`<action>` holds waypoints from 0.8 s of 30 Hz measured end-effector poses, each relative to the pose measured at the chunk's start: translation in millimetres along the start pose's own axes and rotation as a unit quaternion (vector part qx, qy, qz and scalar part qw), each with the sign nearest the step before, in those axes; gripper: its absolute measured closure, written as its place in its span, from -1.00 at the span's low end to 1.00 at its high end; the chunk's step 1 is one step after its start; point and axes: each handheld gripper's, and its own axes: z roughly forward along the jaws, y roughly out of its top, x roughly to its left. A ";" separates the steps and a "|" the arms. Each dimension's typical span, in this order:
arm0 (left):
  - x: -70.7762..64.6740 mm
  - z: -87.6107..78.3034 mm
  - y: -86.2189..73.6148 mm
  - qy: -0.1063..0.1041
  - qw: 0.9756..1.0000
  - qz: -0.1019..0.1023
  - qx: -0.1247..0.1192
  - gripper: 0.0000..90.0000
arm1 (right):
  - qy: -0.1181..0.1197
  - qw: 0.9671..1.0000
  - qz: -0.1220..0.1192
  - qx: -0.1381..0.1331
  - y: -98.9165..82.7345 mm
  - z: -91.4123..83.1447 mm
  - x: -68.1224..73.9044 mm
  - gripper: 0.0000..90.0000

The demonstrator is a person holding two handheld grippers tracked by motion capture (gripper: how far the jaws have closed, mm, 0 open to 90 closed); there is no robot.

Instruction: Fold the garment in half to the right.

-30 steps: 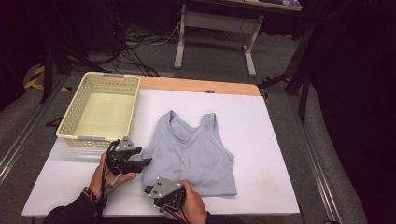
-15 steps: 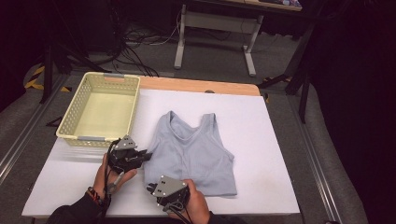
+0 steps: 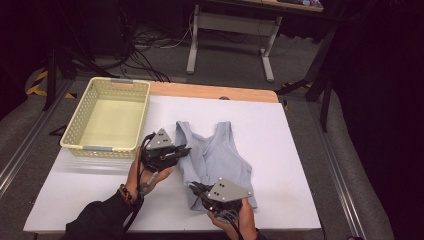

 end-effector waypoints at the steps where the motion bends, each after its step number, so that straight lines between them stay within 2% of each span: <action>1: -2.3 5.2 6.8 -0.002 1.000 0.007 0.001 0.85 | -0.007 1.000 0.004 -0.004 -0.7 -5.2 -2.8 0.89; 2: -3.5 8.4 10.6 -0.005 1.000 0.010 0.001 0.85 | -0.018 1.000 0.011 -0.013 -2.2 -12.8 -7.7 0.89; 7: -12.7 29.6 32.2 -0.023 0.999 0.031 0.011 0.85 | -0.038 0.999 0.031 -0.024 -7.0 -25.1 -16.6 0.89; 9: -16.4 40.1 40.8 -0.034 0.999 0.039 0.016 0.85 | -0.047 0.998 0.036 -0.025 -9.2 -29.6 -19.4 0.89; 11: -20.5 48.8 47.1 -0.044 0.998 0.045 0.019 0.85 | -0.066 0.996 0.045 -0.028 -13.4 -38.7 -22.9 0.89; 13: -25.0 59.2 53.1 -0.052 0.997 0.054 0.023 0.85 | -0.070 0.996 0.047 -0.028 -14.9 -41.1 -24.0 0.89; 15: -28.1 69.6 57.3 -0.061 0.996 0.056 0.029 0.85 | -0.090 0.994 0.058 -0.026 -22.1 -50.1 -29.7 0.89; 16: -30.0 76.1 59.5 -0.064 0.996 0.057 0.031 0.85 | -0.090 0.994 0.058 -0.026 -22.1 -50.1 -29.7 0.89; 19: -37.9 100.0 66.3 -0.072 0.994 0.066 0.045 0.85 | -0.109 0.991 0.071 -0.023 -30.3 -58.7 -37.2 0.89; 20: -39.8 105.5 67.4 -0.073 0.994 0.067 0.050 0.84 | -0.121 0.989 0.079 -0.019 -36.1 -63.3 -42.7 0.89; 21: -41.1 110.6 68.5 -0.073 0.993 0.070 0.054 0.84 | -0.121 0.989 0.079 -0.019 -36.1 -63.3 -42.7 0.89; 22: -42.6 117.0 69.5 -0.076 0.993 0.069 0.059 0.83 | -0.128 0.988 0.085 -0.016 -40.3 -66.1 -46.1 0.89; 24: -44.5 128.1 71.4 -0.073 0.994 0.062 0.057 0.77 | -0.132 0.987 0.087 -0.014 -42.7 -67.5 -47.8 0.89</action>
